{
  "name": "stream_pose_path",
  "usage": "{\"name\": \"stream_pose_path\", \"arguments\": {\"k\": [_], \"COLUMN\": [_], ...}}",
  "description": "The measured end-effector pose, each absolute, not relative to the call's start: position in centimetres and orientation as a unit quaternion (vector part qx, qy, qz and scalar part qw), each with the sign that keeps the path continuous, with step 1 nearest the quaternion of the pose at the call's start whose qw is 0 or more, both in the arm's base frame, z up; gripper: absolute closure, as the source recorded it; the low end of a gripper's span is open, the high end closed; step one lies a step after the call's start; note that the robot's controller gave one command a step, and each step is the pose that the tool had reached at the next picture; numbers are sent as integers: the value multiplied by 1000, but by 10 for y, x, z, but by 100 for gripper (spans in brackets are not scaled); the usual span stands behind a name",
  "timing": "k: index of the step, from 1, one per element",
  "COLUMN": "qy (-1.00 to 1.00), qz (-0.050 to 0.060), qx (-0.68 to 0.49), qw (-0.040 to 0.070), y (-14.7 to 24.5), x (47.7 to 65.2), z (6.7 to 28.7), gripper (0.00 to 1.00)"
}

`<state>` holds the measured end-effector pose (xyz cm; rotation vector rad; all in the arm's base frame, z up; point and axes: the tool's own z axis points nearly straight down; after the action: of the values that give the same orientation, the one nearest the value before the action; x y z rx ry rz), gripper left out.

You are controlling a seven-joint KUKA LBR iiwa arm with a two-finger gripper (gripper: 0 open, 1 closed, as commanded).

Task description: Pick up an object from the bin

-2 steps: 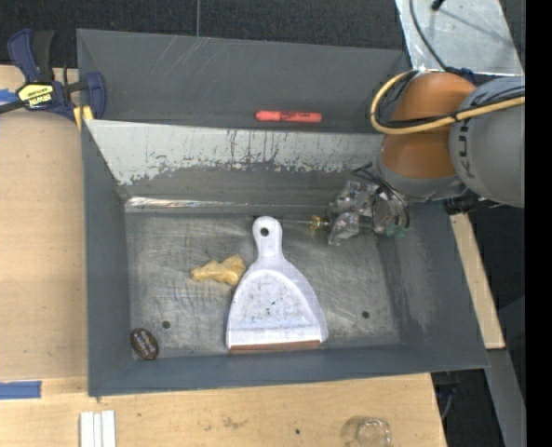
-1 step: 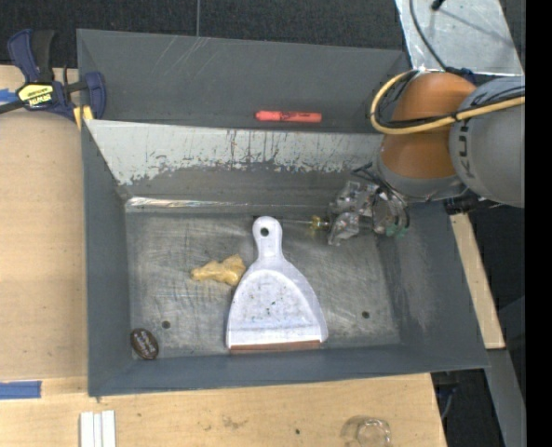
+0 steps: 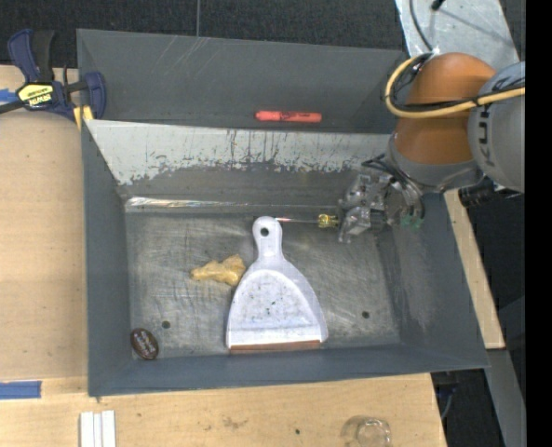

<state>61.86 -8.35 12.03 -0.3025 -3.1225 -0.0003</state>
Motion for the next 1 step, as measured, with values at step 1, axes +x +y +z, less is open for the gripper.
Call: {"name": "stream_pose_path", "arguments": {"k": [1], "qy": [-995], "qz": [0], "qx": [-101], "qw": [1], "y": [-64], "x": [616], "z": [197], "gripper": [100]}}
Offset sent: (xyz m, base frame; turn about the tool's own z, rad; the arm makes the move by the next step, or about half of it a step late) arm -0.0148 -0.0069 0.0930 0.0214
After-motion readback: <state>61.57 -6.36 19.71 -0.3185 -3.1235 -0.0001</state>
